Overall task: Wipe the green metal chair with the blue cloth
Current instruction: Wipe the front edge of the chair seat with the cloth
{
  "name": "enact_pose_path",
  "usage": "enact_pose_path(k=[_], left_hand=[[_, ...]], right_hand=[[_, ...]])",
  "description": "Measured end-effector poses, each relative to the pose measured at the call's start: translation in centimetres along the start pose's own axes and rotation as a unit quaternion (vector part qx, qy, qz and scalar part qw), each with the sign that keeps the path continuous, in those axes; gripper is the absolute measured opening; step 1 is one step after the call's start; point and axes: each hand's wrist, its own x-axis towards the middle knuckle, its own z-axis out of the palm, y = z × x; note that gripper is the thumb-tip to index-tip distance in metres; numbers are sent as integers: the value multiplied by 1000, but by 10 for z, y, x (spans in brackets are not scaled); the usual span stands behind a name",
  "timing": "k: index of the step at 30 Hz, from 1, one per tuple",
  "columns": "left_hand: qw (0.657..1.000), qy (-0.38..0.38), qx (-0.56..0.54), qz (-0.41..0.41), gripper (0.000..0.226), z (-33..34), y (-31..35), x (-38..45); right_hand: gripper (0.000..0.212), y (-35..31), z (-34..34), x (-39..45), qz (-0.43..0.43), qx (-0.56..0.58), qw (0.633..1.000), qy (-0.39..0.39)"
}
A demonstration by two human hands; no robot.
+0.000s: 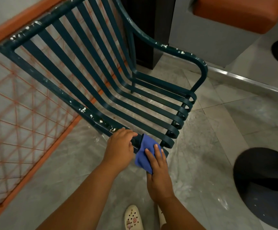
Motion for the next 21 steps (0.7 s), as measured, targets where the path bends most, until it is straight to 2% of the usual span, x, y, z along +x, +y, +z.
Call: enact_pose_path(k=[2, 5, 8, 11, 16, 18, 21], left_hand=[[1000, -15, 7, 9, 42, 3, 0, -1], [999, -31, 23, 12, 46, 7, 2, -1], [998, -43, 40, 15, 49, 10, 5, -1], [997, -58, 46, 24, 52, 14, 10, -2], [996, -65, 52, 24, 50, 16, 20, -4], [998, -56, 26, 23, 52, 16, 22, -7], [998, -43, 25, 29, 55, 18, 22, -11]], right_hand=[[71, -3, 3, 5, 21, 24, 999, 17], [73, -2, 7, 0, -3, -2, 1000, 12], [77, 7, 5, -5, 8, 31, 999, 12], [67, 4, 7, 0, 43, 73, 995, 47], [77, 6, 16, -11, -30, 6, 999, 20], [78, 16, 14, -13, 18, 57, 997, 42], [89, 16, 12, -1, 139, 126, 979, 79]])
